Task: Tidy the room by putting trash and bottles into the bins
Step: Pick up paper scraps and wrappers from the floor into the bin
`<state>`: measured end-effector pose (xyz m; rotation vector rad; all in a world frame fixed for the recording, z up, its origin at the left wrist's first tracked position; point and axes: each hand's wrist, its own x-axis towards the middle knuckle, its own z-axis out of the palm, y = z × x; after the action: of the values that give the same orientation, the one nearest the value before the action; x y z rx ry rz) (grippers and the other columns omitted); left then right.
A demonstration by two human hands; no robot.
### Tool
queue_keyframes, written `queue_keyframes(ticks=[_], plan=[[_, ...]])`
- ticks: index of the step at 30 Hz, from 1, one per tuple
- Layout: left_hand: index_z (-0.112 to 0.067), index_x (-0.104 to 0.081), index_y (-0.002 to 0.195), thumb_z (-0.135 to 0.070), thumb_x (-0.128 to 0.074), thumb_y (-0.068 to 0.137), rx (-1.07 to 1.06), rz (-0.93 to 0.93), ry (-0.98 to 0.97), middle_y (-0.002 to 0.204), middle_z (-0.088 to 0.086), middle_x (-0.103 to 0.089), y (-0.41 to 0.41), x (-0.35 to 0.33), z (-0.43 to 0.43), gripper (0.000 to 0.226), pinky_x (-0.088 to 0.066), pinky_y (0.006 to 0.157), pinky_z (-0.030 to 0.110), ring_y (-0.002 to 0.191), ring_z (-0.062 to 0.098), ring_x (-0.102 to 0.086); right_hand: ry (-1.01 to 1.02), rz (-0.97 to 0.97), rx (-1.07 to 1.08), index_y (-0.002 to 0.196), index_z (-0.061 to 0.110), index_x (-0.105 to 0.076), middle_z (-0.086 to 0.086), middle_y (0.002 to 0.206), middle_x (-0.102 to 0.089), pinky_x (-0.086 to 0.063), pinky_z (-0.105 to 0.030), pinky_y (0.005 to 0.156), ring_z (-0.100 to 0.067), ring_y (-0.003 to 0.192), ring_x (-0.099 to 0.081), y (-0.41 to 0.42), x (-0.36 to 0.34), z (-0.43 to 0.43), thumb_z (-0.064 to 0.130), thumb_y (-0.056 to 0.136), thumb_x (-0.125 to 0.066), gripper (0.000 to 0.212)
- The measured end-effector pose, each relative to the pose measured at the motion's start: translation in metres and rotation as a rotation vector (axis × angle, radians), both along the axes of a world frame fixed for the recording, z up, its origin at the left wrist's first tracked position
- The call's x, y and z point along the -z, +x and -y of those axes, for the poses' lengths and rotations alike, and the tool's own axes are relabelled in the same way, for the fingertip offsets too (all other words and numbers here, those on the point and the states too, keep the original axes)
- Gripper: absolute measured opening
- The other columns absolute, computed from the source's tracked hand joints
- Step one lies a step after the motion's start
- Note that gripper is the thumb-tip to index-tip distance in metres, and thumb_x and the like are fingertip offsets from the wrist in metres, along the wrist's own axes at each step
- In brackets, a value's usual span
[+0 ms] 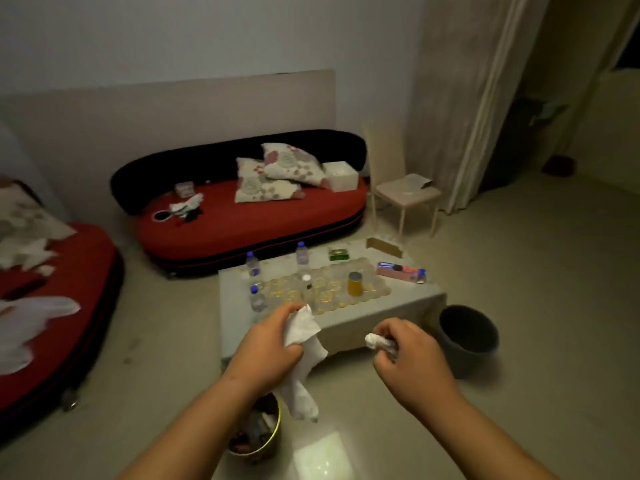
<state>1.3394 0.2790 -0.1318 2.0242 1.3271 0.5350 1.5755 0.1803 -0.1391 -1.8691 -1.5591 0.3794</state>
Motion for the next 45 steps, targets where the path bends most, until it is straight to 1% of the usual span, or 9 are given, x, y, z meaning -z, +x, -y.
queue_keyframes(ticks=[3,9,14,21,29,33,38,42,45], plan=[[-0.051,-0.046,0.126,-0.023,-0.055,0.070,-0.085,-0.013,-0.013,0.108,-0.018,-0.066,-0.076,0.010,-0.037,0.063,-0.045,0.071,0.012,0.092,0.004,-0.062,-0.015,-0.016,-0.095,0.090,0.033,-0.058,0.018,0.086,-0.056,-0.040,-0.015,0.064,-0.004,0.080,-0.053,-0.074,0.012,-0.058,0.014,0.078,-0.064,0.023],[-0.046,-0.050,0.124,-0.023,-0.057,0.071,-0.207,-0.003,-0.057,0.107,-0.017,-0.068,-0.174,0.036,-0.103,0.058,-0.051,0.077,0.021,0.093,0.002,-0.064,-0.060,-0.057,-0.148,0.088,0.034,-0.058,0.015,0.087,-0.060,-0.045,-0.020,0.065,-0.004,0.081,-0.055,-0.169,0.041,-0.150,0.014,0.077,-0.063,0.023],[-0.046,-0.053,0.122,-0.019,-0.055,0.072,-0.257,0.016,-0.131,0.106,-0.023,-0.067,-0.200,0.073,-0.139,0.057,-0.045,0.075,0.009,0.095,-0.007,-0.061,-0.136,-0.052,-0.203,0.088,0.034,-0.057,0.013,0.087,-0.061,-0.046,-0.024,0.067,-0.007,0.080,-0.055,-0.195,0.075,-0.203,0.012,0.076,-0.062,0.025],[-0.044,-0.053,0.126,-0.011,-0.057,0.079,-0.384,-0.016,-0.220,0.108,-0.019,-0.067,-0.202,0.154,-0.182,0.057,-0.043,0.073,0.005,0.096,0.000,-0.062,-0.268,-0.029,-0.325,0.087,0.032,-0.057,0.013,0.086,-0.059,-0.037,-0.021,0.063,-0.007,0.076,-0.049,-0.206,0.162,-0.274,0.014,0.073,-0.060,0.023],[-0.047,-0.048,0.130,-0.016,-0.058,0.079,-0.418,-0.056,-0.337,0.112,-0.017,-0.066,-0.199,0.311,-0.223,0.060,-0.049,0.081,0.023,0.099,0.006,-0.062,-0.387,-0.030,-0.379,0.086,0.037,-0.051,0.013,0.088,-0.057,-0.035,-0.018,0.061,-0.006,0.076,-0.050,-0.211,0.310,-0.322,0.016,0.075,-0.062,0.026],[-0.048,-0.045,0.134,-0.020,-0.058,0.078,-0.380,-0.085,-0.387,0.118,-0.013,-0.065,-0.200,0.409,-0.238,0.064,-0.049,0.083,0.026,0.102,0.009,-0.061,-0.419,0.002,-0.370,0.092,0.035,-0.056,0.011,0.093,-0.060,-0.043,-0.027,0.066,-0.010,0.081,-0.054,-0.218,0.392,-0.336,0.020,0.078,-0.061,0.021],[-0.048,-0.042,0.137,-0.022,-0.059,0.080,-0.360,-0.128,-0.417,0.125,-0.010,-0.062,-0.201,0.528,-0.250,0.065,-0.045,0.083,0.025,0.106,0.011,-0.059,-0.434,-0.016,-0.313,0.094,0.034,-0.059,0.015,0.090,-0.057,-0.033,-0.014,0.061,-0.005,0.076,-0.048,-0.222,0.491,-0.343,0.018,0.076,-0.061,0.024],[-0.046,-0.044,0.138,-0.050,-0.049,0.070,-0.352,-0.120,-0.428,0.129,-0.011,-0.060,-0.200,0.598,-0.255,0.069,-0.041,0.083,0.025,0.111,0.012,-0.058,-0.456,-0.025,-0.310,0.089,0.038,-0.053,0.016,0.085,-0.054,-0.033,-0.010,0.060,-0.003,0.074,-0.048,-0.224,0.551,-0.340,0.018,0.075,-0.062,0.026],[-0.045,-0.042,0.140,-0.046,-0.057,0.074,-0.323,-0.137,-0.448,0.130,-0.013,-0.059,-0.203,0.635,-0.255,0.067,-0.045,0.088,0.029,0.113,0.012,-0.057,-0.481,-0.014,-0.316,0.088,0.040,-0.051,0.016,0.083,-0.052,-0.034,-0.010,0.061,-0.001,0.077,-0.051,-0.225,0.582,-0.337,0.020,0.077,-0.063,0.026]])
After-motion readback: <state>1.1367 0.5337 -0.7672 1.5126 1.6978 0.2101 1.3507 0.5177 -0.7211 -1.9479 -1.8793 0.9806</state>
